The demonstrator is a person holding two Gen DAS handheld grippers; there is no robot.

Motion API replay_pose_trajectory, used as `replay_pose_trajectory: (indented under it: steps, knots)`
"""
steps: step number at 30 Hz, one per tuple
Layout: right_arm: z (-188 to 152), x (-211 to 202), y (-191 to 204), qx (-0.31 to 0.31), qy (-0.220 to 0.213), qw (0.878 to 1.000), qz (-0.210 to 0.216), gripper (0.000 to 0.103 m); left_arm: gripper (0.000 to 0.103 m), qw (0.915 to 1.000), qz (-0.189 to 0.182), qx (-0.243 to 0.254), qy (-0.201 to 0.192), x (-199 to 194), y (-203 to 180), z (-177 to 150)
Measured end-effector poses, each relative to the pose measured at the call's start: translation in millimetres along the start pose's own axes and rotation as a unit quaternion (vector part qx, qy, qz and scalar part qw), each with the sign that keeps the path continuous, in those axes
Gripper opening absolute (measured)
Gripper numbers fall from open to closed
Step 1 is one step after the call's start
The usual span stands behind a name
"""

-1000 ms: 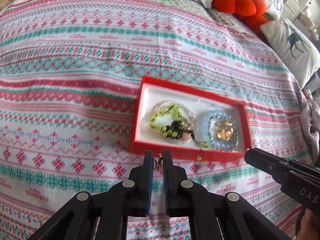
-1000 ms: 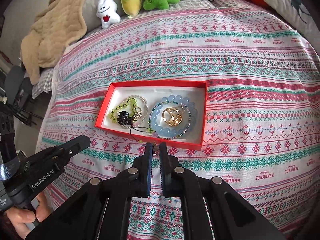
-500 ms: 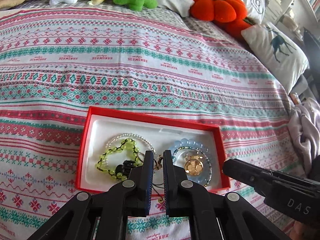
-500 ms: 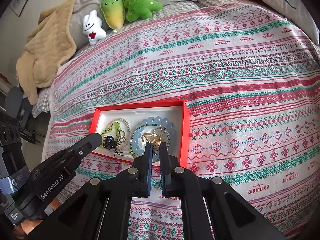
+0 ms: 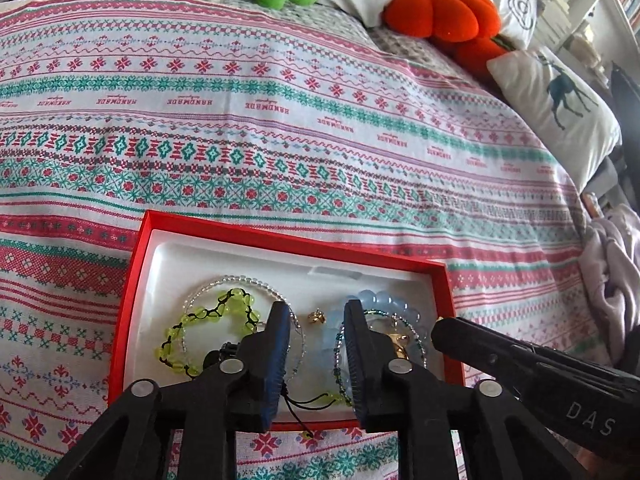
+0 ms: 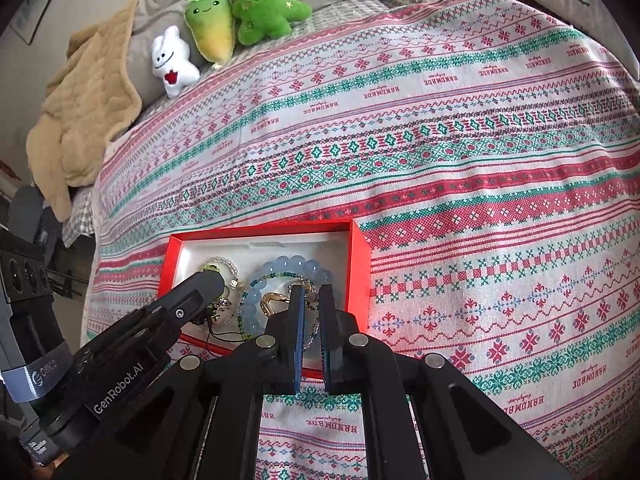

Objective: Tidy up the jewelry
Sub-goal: 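Lower both held pieces into the red box and open both tools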

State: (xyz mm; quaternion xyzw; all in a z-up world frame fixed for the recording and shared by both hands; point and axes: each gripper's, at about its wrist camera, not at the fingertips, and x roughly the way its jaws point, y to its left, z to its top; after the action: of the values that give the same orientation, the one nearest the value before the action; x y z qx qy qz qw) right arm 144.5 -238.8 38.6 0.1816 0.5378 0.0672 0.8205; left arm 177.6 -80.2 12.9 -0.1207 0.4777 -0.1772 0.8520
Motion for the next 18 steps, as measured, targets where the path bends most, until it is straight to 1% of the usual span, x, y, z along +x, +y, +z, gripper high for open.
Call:
replay_pose_trajectory:
  steps: [5,9,11,12,13,14,15,16,18]
  knots:
    - [1.0,2.3,0.6,-0.001,0.002,1.000,0.001,0.007,0.026,0.9999,0.013,0.003,-0.005,-6.3,0.9,1.4]
    - [2.2,1.9,3.5,-0.005,-0.003,1.000,0.005,0.009,0.036,0.9996,0.025,0.008,-0.008,-14.1,1.6,0.0]
    - [2.9,1.0,5.4,-0.009,-0.001,1.000,0.002,0.009,0.039,0.9993,0.033,0.015,-0.009,-17.8,0.9,-1.8]
    - [2.8,-0.1,6.0,-0.011,-0.001,1.000,0.002,0.013,0.041,0.9991,0.036,0.020,-0.008,-19.7,0.3,-2.7]
    - [2.7,-1.3,6.3,-0.012,-0.002,1.000,0.001,0.021,0.042,0.9988,0.041,0.024,-0.007,-21.5,0.0,-3.8]
    - [2.6,-2.8,5.9,-0.012,-0.003,1.000,0.000,0.026,0.045,0.9985,0.047,0.028,-0.006,-23.4,-0.1,-5.0]
    - [1.9,-4.9,5.4,-0.011,-0.005,1.000,0.001,0.034,0.048,0.9982,0.051,0.030,-0.005,-25.6,0.0,-6.2]
    - [1.2,-7.3,4.6,-0.008,-0.008,1.000,0.004,0.039,0.049,0.9980,0.055,0.033,-0.004,-27.9,0.2,-7.5]
    - [0.3,-11.6,4.1,-0.007,-0.009,1.000,0.010,0.042,0.059,0.9974,0.063,0.035,0.000,-32.2,1.2,-10.9]
